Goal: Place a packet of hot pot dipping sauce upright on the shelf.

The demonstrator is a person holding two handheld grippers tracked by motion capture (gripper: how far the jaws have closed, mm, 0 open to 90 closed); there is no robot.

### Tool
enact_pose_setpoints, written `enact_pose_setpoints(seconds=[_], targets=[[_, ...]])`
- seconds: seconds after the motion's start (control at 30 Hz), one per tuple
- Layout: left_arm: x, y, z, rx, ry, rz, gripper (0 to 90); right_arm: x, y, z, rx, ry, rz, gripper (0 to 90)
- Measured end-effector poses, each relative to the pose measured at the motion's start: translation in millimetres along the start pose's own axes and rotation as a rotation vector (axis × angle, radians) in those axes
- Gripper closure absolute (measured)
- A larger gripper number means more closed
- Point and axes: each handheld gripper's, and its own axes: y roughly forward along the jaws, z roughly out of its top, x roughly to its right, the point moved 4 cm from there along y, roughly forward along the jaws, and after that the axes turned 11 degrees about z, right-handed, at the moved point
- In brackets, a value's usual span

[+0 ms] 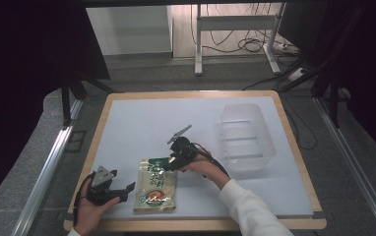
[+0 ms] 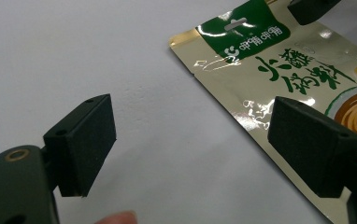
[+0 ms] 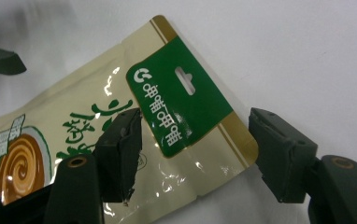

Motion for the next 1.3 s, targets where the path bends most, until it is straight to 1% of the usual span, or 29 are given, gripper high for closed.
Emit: enact_pose_setpoints(seconds=[0.07,0.23,0.33,0.4,0.47,0.5,0.57,0.7,0.73,0.8,0.9,1.07,1.13,1.2,1.27,1.3], targets=[[-0.1,0.1,0.0,0.000,0.000,0.000,15.4,-1.5,-1.8,0.6,0.003,-0.002,0.014,36.7],[-0.7,-0.2,0.2,0.002,-0.001,-0.001,15.4,-7.7,-8.9,1.7,0.010,-0.014,0.076,37.2],[-0.7,-0.2,0.2,0.002,-0.002,-0.002,15.4,-13.1,-10.1,2.1,0.010,-0.022,0.100,37.2],[-0.5,-0.3,0.2,0.002,0.000,-0.003,15.4,-15.0,-9.8,2.3,0.008,-0.027,0.111,37.3],[-0.5,-0.4,0.3,0.003,-0.001,-0.002,15.4,-15.9,-8.5,1.8,-0.001,-0.021,0.117,37.3],[-0.6,-0.6,0.4,0.003,-0.002,-0.002,15.4,-15.5,-7.7,1.2,-0.009,-0.027,0.123,37.1],[-1.0,-0.5,0.4,0.005,-0.003,-0.001,15.4,-15.1,-6.1,-0.5,-0.031,-0.023,0.137,36.7],[-0.7,-0.3,0.4,0.003,-0.002,-0.003,15.4,-14.4,-3.1,-1.3,-0.037,-0.026,0.127,36.6],[-0.7,-0.4,0.4,0.003,-0.002,-0.002,15.4,-14.6,-2.6,-1.3,-0.042,-0.030,0.123,37.1],[-1.0,-0.7,0.5,0.005,-0.003,-0.002,15.4,-15.1,-1.0,-1.7,-0.042,-0.034,0.100,39.9],[-1.2,-0.8,0.5,0.006,-0.003,-0.001,15.4,-14.7,0.5,-1.9,-0.043,-0.050,0.064,46.9],[-1.0,-0.8,0.5,0.005,-0.003,-0.003,15.4,-12.5,4.4,-3.3,-0.053,-0.084,-0.027,61.0],[-1.2,-0.9,0.6,0.005,-0.003,-0.002,15.4,-11.8,5.2,-3.3,-0.054,-0.083,-0.060,65.9],[-1.3,-1.2,0.7,0.006,-0.003,-0.003,15.4,-10.9,6.2,-3.2,-0.060,-0.094,-0.093,70.1],[-1.2,-1.4,0.7,0.007,-0.004,-0.003,15.4,-10.9,6.8,-3.4,-0.066,-0.101,-0.117,75.8],[-1.2,-1.5,0.7,0.007,-0.004,-0.003,15.4,-10.9,6.8,-3.3,-0.068,-0.102,-0.119,78.3]])
